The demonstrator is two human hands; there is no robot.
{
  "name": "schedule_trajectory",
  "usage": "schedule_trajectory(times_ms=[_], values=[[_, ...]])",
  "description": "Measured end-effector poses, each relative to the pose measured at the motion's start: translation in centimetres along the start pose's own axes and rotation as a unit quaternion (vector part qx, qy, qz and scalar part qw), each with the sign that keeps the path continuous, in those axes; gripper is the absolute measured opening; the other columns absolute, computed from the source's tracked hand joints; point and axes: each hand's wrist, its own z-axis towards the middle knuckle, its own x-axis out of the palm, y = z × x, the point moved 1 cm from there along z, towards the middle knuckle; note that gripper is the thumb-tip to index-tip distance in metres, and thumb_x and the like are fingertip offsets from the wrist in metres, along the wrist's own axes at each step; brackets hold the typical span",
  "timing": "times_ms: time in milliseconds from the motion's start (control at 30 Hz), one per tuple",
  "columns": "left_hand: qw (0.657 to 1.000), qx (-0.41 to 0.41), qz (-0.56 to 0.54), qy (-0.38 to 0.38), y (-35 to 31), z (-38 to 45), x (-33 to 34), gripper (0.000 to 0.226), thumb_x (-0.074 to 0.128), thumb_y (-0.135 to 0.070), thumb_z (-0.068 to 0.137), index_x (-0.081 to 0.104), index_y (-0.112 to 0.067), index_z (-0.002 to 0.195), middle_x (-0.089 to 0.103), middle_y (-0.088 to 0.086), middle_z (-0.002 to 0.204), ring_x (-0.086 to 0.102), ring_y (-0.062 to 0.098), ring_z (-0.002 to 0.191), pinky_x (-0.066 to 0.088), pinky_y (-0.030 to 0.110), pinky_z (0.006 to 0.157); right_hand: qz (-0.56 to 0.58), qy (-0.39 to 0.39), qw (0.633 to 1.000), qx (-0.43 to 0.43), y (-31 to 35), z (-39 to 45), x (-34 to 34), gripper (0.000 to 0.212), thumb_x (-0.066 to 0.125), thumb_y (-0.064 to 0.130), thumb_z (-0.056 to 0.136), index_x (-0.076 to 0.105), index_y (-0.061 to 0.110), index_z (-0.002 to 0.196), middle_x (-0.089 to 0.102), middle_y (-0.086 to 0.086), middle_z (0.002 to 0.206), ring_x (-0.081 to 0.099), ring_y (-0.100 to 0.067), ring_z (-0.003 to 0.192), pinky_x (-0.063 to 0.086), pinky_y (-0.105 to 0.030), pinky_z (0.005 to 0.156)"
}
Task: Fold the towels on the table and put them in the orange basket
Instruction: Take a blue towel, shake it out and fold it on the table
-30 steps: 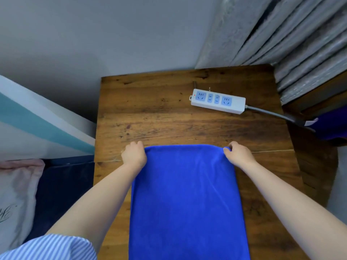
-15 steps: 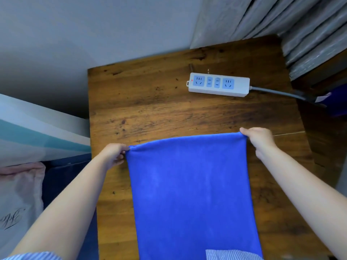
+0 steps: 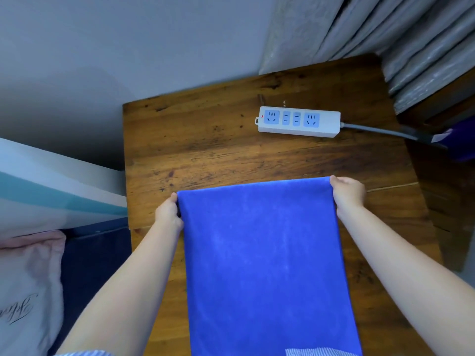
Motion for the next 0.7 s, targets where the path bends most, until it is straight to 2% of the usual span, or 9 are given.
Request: schedule_trajectory(times_ms=[100,167,233,300,367,433,500,567,700], values=[[0.981,0.105,0.147,-0.069,0.1,0.3,-0.3,0.024,0.056,-0.015,0.09,0.059,-0.007,0.112,0.06,0.014,0.107,0.057,0.028,0.099,0.046,0.036,0.085,-0.052,0.009,0.998,-0.03,-0.4,0.3,0.0,0.03,0.049,0.012,0.091,0.059,0.01,0.118,0.061,-0.007,0.119,0.056,-0.019,0.092,0.048,-0.029,0.076],[0.949,0.17,0.241,-0.113,-0.3,0.4,-0.9,0.031,0.055,-0.011,0.089,0.055,-0.006,0.12,0.057,0.015,0.12,0.055,0.03,0.105,0.045,0.035,0.086,-0.135,0.004,0.988,-0.08,-0.5,0.4,-0.4,0.033,0.049,0.011,0.089,0.057,0.01,0.121,0.056,-0.01,0.126,0.052,-0.026,0.112,0.047,-0.036,0.092],[0.901,0.222,0.343,-0.143,-1.1,0.7,-1.6,0.041,0.052,-0.011,0.089,0.047,-0.006,0.13,0.049,0.015,0.133,0.05,0.032,0.117,0.042,0.037,0.096,-0.238,0.004,0.957,-0.168,-0.4,0.3,-0.9,0.035,0.05,0.01,0.088,0.055,0.008,0.123,0.052,-0.014,0.129,0.043,-0.031,0.121,0.039,-0.038,0.1],[0.823,0.304,0.467,-0.11,-1.7,0.8,-1.9,0.045,0.05,-0.006,0.086,0.045,-0.005,0.131,0.047,0.018,0.135,0.045,0.034,0.124,0.038,0.041,0.104,-0.293,0.043,0.918,-0.263,-0.3,0.2,-1.1,0.039,0.051,0.008,0.087,0.051,0.006,0.126,0.05,-0.014,0.132,0.038,-0.032,0.125,0.034,-0.039,0.104],[0.717,0.384,0.581,-0.023,-1.9,0.9,-1.5,0.049,0.05,0.001,0.081,0.047,-0.003,0.13,0.048,0.018,0.135,0.042,0.034,0.126,0.034,0.04,0.107,-0.349,0.107,0.872,-0.325,0.0,0.2,-0.9,0.045,0.05,0.004,0.087,0.046,0.008,0.131,0.046,-0.012,0.137,0.034,-0.029,0.13,0.03,-0.041,0.107],[0.607,0.41,0.679,0.046,-1.9,0.9,-0.9,0.053,0.05,0.004,0.078,0.048,-0.005,0.129,0.048,0.016,0.135,0.04,0.033,0.127,0.035,0.039,0.106,-0.434,0.145,0.817,-0.35,0.5,0.3,-0.4,0.05,0.048,0.003,0.087,0.041,0.013,0.135,0.044,-0.007,0.14,0.031,-0.026,0.132,0.027,-0.041,0.108],[0.52,0.4,0.753,0.05,-2.1,1.0,-0.4,0.053,0.048,0.001,0.078,0.047,-0.011,0.13,0.049,0.012,0.133,0.04,0.032,0.124,0.04,0.039,0.099,-0.513,0.144,0.764,-0.363,1.1,0.7,0.0,0.053,0.046,0.002,0.085,0.04,0.016,0.136,0.046,-0.006,0.136,0.033,-0.026,0.129,0.029,-0.04,0.106],[0.459,0.398,0.794,0.028,-2.5,1.0,0.1,0.049,0.047,-0.002,0.078,0.047,-0.014,0.126,0.054,0.009,0.127,0.042,0.031,0.119,0.043,0.038,0.09,-0.555,0.142,0.736,-0.361,1.9,0.9,0.3,0.051,0.046,0.001,0.084,0.043,0.014,0.132,0.051,-0.007,0.13,0.038,-0.027,0.123,0.032,-0.039,0.102],[0.379,0.389,0.839,0.027,-3.2,1.1,0.9,0.037,0.045,-0.004,0.081,0.056,-0.011,0.115,0.056,0.01,0.12,0.044,0.03,0.117,0.045,0.037,0.087,-0.589,0.165,0.718,-0.332,3.4,1.0,0.7,0.034,0.047,0.001,0.083,0.059,0.01,0.113,0.059,-0.009,0.114,0.047,-0.026,0.113,0.042,-0.036,0.092]])
